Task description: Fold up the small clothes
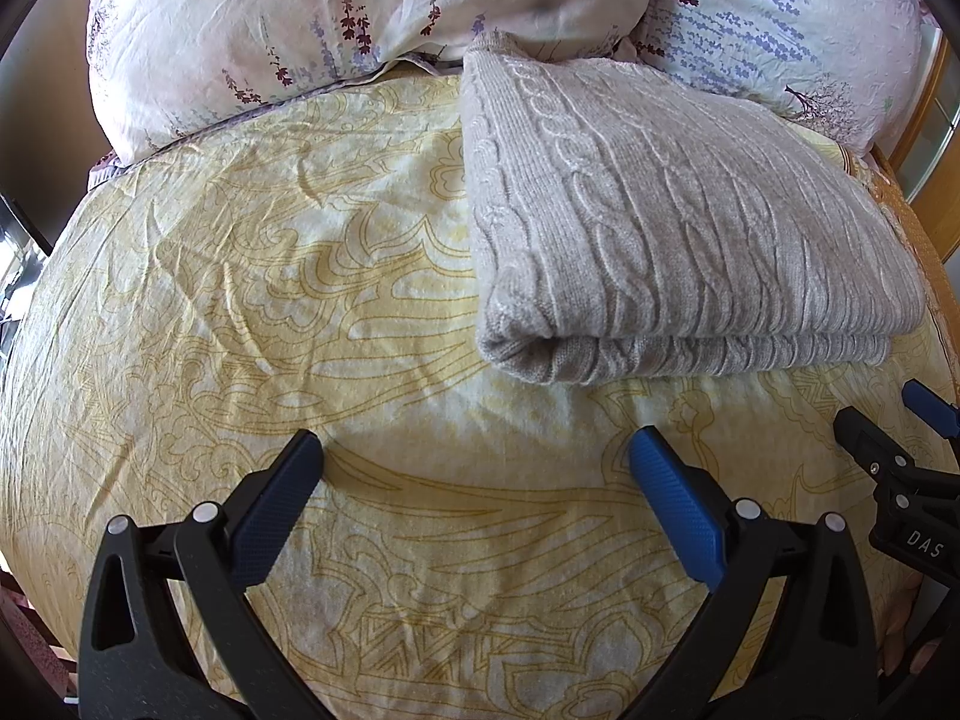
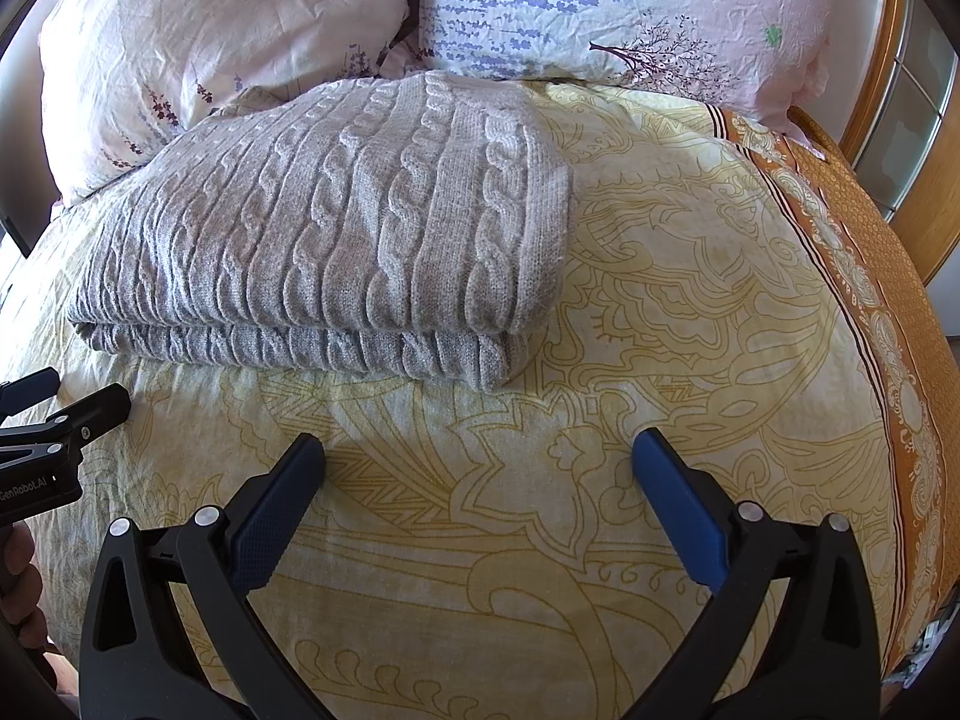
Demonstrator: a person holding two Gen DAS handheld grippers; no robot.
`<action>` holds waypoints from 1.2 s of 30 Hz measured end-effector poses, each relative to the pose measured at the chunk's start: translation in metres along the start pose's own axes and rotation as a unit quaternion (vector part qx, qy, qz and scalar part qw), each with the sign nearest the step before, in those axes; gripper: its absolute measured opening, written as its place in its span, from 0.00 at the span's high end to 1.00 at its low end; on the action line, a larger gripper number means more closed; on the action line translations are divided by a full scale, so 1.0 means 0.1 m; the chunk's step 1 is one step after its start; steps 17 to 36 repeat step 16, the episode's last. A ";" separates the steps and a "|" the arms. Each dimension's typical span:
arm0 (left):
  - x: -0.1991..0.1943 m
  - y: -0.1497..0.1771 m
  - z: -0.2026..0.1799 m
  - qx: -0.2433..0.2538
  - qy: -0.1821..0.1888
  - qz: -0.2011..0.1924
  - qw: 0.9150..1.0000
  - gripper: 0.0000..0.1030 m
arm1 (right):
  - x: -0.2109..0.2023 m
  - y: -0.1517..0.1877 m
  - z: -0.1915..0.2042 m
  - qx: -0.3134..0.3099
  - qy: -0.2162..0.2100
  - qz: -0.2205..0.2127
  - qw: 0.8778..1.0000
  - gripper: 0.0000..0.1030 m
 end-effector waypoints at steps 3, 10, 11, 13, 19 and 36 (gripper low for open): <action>0.00 0.00 -0.01 -0.001 -0.001 0.000 1.000 0.02 | 0.00 0.00 0.00 0.000 0.000 0.000 1.000 0.01; 0.00 0.01 -0.01 0.000 0.000 0.000 1.000 0.02 | 0.00 0.00 0.00 0.001 0.000 0.000 1.000 0.01; 0.00 0.01 -0.01 0.001 0.000 0.001 1.000 0.02 | 0.00 0.00 0.00 0.001 0.000 0.000 1.000 0.01; 0.01 0.01 -0.01 0.002 0.000 0.002 1.000 0.02 | 0.00 0.00 0.00 0.000 0.000 0.000 1.000 0.01; 0.00 0.01 0.00 0.003 0.000 0.002 1.000 0.02 | 0.00 0.00 0.00 0.000 0.000 0.000 1.000 0.01; 0.00 0.01 0.00 0.003 0.000 0.002 1.000 0.02 | 0.00 0.00 0.00 0.000 0.000 0.000 1.000 0.01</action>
Point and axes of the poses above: each gripper's, at about its wrist camera, not at the fingertips, and x roughly the way its jaws point, z to its left, y to its underside, the point moved 4 cm from there along x, roughly the way its jaws point, and after that the axes turned 4 degrees about -y, right-handed, at the moved point
